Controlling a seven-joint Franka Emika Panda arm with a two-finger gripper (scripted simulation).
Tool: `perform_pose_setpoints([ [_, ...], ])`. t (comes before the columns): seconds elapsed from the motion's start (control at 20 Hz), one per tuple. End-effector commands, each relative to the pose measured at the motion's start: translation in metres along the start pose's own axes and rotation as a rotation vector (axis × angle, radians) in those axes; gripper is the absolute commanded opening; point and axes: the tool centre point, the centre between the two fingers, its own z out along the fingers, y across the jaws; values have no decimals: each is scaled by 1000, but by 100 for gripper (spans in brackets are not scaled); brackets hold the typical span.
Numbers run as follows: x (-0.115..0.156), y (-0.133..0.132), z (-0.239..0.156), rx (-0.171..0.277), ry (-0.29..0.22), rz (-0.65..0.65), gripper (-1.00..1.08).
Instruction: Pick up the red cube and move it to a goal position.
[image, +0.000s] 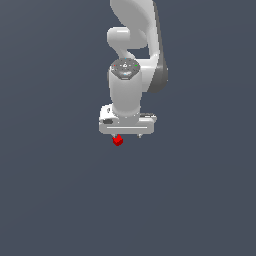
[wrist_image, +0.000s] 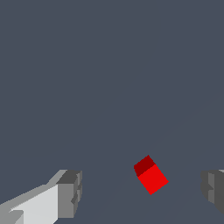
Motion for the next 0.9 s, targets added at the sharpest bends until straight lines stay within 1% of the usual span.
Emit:
perform_pose_setpoints([
  [0.0,0,0,0,0,0,0,100],
  [0.4,-6,2,10,-1,1,-42,100],
  [0.85,-26,9,44,-3,3,-189,100],
])
